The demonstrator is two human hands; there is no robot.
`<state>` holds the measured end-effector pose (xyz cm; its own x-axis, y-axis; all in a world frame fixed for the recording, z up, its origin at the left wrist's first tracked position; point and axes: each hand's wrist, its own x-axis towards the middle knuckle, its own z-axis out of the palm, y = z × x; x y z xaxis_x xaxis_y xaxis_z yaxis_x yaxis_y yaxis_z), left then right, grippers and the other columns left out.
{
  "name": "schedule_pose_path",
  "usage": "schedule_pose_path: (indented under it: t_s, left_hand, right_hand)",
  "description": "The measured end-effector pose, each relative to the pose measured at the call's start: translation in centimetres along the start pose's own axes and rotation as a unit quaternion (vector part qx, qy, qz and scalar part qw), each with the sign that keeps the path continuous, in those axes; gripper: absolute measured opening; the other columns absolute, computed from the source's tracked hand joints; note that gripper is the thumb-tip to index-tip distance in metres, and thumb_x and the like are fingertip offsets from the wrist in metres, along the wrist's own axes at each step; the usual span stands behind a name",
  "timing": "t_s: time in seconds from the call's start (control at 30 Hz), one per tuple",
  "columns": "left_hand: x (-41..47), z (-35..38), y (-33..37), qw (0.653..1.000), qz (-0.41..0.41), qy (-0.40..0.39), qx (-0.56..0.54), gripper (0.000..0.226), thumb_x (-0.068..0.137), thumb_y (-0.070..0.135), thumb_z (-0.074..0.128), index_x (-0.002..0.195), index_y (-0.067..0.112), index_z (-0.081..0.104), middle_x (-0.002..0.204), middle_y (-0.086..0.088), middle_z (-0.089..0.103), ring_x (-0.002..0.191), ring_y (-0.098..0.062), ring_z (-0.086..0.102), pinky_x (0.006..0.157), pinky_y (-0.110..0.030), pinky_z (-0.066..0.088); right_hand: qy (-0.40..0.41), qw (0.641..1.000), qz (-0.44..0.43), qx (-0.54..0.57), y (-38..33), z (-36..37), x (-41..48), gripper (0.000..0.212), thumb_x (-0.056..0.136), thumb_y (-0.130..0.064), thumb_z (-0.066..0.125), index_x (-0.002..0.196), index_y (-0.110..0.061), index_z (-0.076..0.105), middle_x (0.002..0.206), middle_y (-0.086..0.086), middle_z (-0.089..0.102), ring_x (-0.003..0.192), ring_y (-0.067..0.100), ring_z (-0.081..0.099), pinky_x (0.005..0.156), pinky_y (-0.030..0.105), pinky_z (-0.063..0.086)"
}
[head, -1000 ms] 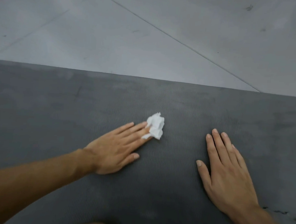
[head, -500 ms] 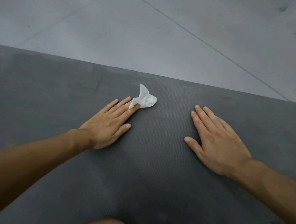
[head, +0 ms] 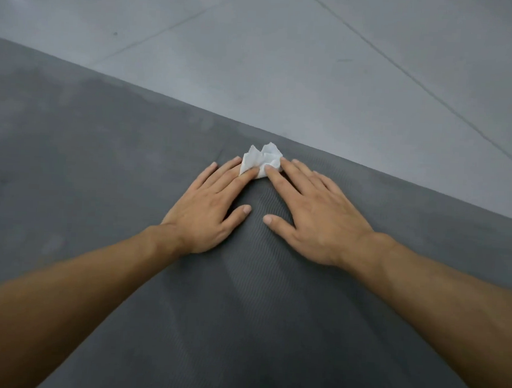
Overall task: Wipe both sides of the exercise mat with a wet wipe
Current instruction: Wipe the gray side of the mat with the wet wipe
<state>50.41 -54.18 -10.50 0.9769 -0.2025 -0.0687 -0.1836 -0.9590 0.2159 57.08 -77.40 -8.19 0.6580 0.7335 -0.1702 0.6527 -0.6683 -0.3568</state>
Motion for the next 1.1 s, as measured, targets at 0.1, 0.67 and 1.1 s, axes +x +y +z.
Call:
schedule_pose_path:
  t_s: [0.1,0.67,1.1]
  left_hand:
    - [-0.1,0.1,0.5,0.999,-0.024,0.027,-0.003,0.069,0.105,0.051,0.034,0.165,0.022,0.017,0.172,0.003,0.018,0.159,-0.007,0.003,0.130,-0.044,0.006]
    - [0.2,-0.4,0.4,0.996,-0.081,-0.008,0.023,0.084,0.100,0.060,0.039,0.165,0.012,0.015,0.174,0.002,0.006,0.160,-0.019,0.005,0.128,-0.053,0.014]
    - [0.9,-1.4,0.0,0.991,-0.069,-0.102,0.050,0.084,0.101,0.059,0.039,0.163,0.006,0.021,0.173,-0.010,0.008,0.160,-0.030,0.009,0.122,-0.058,0.019]
  right_hand:
    - [0.028,1.000,0.006,0.011,-0.3,0.6,2.0,0.073,0.102,-0.060,0.035,0.165,-0.033,0.010,0.173,0.001,0.011,0.160,0.019,0.005,0.129,0.040,0.008]
    - [0.113,0.992,-0.012,-0.048,0.3,2.2,2.8,0.054,0.100,-0.046,0.050,0.143,-0.015,0.057,0.158,0.005,0.046,0.152,0.027,0.034,0.120,0.050,0.030]
    - [0.123,0.991,-0.017,-0.049,0.6,2.2,3.2,0.061,0.092,-0.044,0.060,0.144,-0.014,0.060,0.159,0.006,0.046,0.150,0.029,0.039,0.118,0.049,0.034]
